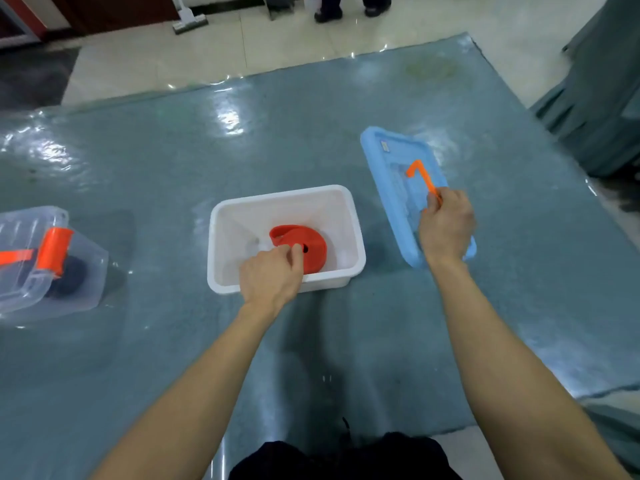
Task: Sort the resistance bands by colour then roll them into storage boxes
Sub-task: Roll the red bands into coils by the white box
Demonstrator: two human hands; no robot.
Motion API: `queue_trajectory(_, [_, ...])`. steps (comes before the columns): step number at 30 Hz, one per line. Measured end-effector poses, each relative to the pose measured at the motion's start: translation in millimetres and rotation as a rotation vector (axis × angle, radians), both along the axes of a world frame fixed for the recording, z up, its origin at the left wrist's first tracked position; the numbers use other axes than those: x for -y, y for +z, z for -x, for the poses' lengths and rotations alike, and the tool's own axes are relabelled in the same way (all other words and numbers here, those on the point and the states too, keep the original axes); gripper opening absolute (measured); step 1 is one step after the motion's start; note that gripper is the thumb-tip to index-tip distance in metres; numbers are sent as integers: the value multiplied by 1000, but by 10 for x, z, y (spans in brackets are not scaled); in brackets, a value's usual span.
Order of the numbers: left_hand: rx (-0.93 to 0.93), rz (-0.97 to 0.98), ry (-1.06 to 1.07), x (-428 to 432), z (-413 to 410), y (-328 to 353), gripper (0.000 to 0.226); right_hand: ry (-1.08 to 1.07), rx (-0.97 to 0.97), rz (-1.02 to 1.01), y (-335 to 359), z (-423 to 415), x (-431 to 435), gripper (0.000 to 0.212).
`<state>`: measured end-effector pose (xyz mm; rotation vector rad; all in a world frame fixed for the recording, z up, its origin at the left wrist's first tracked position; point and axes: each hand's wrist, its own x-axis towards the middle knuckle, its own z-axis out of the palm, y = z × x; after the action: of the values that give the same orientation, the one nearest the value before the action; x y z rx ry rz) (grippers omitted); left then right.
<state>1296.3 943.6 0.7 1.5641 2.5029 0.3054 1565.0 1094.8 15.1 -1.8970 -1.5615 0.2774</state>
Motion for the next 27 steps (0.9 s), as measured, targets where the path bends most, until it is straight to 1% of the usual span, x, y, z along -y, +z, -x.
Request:
queue_trajectory(1, [165,-61,33,-11,39,18,57,39,-1,-80,134,52,8,20])
queue_trajectory(3, [689,-285,190,-42,148,173,45,169,4,-222,359,206,28,20])
queue_trajectory(4, [903,-408,299,-70,230,270,39,249,11,-277,439,306,44,20])
queue_trajectory(5, [1056,-507,394,-90,324,386,36,331,20,-315,502,423,73,18])
queue_trajectory(7, [1291,-618,503,-83,506,622,33,486,65,-357,578,681,172,13])
queue_trajectory(9, [1434,-648,547,-29,665,754,38,617,105,-374,559,927,300,6])
queue_trajectory(10, [1438,-648,544,14,728,790,40,671,104,-368,525,1037,363,7])
queue_trajectory(11, [1385,-633,529,58,787,774,41,719,100,-357,494,1137,427,9])
queue_trajectory(13, [1205,-606,496,133,880,663,35,801,125,-336,445,1291,522,16])
queue_trajectory(15, [1039,-607,526,187,944,507,30,863,176,-327,403,1369,561,23])
queue_trajectory(17, [843,-573,576,253,946,404,29,901,229,-317,355,1400,564,27])
queue_trajectory(19, [662,-518,566,348,904,316,31,903,251,-297,281,1406,550,32])
queue_trajectory(21, [580,-489,542,427,844,213,36,889,261,-264,205,1417,544,39])
queue_trajectory(22, [557,-470,533,451,830,150,38,896,273,-248,168,1426,548,39])
queue_trajectory(23, [553,-444,538,467,816,93,38,907,281,-236,135,1440,562,35])
queue_trajectory(25, [577,-405,539,493,791,-16,29,939,291,-250,102,1445,603,13])
queue_trajectory(26, [588,-397,541,504,770,-46,25,955,287,-262,90,1432,626,11])
queue_trajectory(27, [589,-395,542,516,743,-61,23,966,291,-268,65,1412,649,21])
